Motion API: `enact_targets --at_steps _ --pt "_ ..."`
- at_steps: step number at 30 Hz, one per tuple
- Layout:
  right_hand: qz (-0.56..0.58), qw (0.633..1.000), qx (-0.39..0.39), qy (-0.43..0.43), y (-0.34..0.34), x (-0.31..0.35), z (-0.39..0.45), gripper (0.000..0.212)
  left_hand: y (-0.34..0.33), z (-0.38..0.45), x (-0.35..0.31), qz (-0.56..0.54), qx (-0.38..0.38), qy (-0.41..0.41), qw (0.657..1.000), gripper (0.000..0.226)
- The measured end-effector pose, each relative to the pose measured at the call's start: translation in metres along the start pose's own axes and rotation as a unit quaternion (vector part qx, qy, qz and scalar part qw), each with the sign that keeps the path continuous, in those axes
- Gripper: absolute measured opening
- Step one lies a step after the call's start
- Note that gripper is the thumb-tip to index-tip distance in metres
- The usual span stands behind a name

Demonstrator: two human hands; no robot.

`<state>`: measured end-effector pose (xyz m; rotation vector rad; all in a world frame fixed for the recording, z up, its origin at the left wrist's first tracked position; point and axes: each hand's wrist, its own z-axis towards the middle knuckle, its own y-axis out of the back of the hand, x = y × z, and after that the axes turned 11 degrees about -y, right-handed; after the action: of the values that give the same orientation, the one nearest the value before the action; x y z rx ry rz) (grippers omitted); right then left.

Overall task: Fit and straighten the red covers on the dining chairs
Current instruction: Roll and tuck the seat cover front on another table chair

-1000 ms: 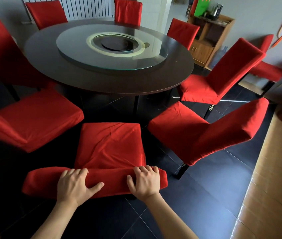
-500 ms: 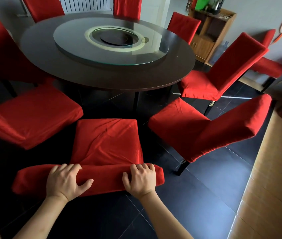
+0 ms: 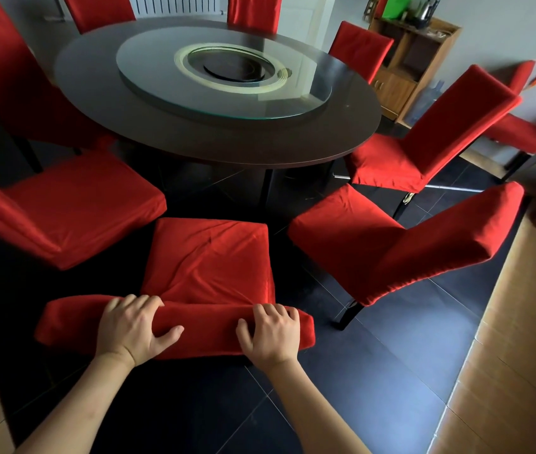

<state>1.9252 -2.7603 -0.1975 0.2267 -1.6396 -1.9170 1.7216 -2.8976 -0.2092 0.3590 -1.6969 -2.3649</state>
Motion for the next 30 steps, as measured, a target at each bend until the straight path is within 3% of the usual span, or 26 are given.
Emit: enact_targets --at_steps 4,15,21,30 --pt "-0.003 1.000 0.003 -0.003 0.001 0.000 0.001 0.039 0.000 -0.001 0.000 -0.003 0.003 0.004 1.000 0.084" --pt "-0.005 1.000 0.014 -0.005 0.001 0.001 0.000 0.039 0.003 0.000 -0.002 -0.006 0.027 0.006 1.000 0.093" --pt "0.001 1.000 0.009 0.001 -0.001 0.001 0.000 0.039 0.007 -0.001 -0.004 -0.005 0.057 0.028 0.998 0.067" --pt "-0.004 1.000 0.002 0.008 -0.008 -0.002 0.000 0.041 0.019 0.000 -0.009 0.002 0.108 0.047 0.993 0.068"
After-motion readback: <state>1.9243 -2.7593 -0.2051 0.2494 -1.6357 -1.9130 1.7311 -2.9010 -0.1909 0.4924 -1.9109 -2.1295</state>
